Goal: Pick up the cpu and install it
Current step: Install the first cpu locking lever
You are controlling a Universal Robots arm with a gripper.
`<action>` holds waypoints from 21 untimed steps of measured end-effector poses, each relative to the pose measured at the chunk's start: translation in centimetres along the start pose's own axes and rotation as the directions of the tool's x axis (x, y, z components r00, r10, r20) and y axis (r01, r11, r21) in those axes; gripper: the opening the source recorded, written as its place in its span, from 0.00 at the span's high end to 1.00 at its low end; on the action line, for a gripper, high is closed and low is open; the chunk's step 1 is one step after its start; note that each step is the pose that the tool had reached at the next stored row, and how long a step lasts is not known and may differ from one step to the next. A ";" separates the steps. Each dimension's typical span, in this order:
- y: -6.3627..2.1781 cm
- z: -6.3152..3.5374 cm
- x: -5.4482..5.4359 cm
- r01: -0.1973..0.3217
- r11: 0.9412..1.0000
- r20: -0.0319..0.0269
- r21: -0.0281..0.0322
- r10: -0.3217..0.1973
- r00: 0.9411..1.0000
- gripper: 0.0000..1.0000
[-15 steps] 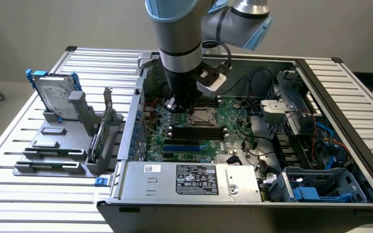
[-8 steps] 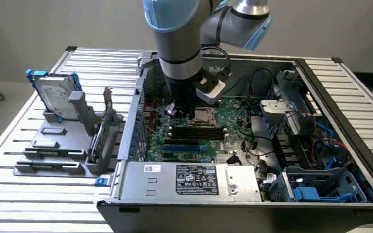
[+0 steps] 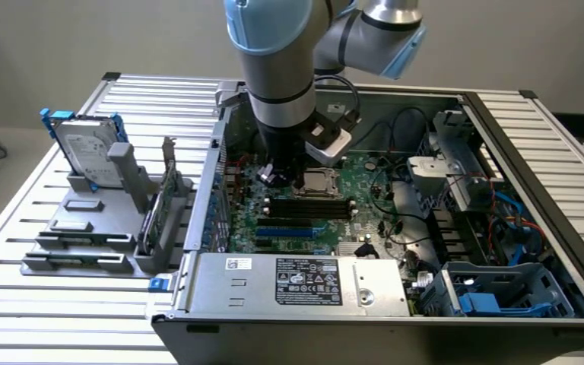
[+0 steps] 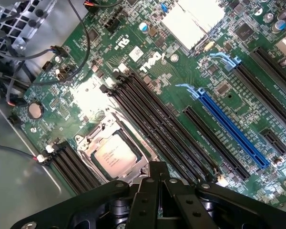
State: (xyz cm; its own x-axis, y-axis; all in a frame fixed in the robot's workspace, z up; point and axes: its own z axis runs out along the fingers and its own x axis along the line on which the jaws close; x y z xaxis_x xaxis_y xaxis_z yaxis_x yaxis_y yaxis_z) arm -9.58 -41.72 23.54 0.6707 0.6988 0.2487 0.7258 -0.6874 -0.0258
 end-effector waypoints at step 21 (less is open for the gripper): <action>-0.12 1.59 -0.2 -0.031 0.999 0.033 0.034 0.030 0.999 0.89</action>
State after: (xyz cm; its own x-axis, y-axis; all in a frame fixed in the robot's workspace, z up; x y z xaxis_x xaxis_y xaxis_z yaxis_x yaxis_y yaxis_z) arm -9.53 -41.44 21.97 0.6966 0.6844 0.2153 0.7097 -0.7013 -0.0666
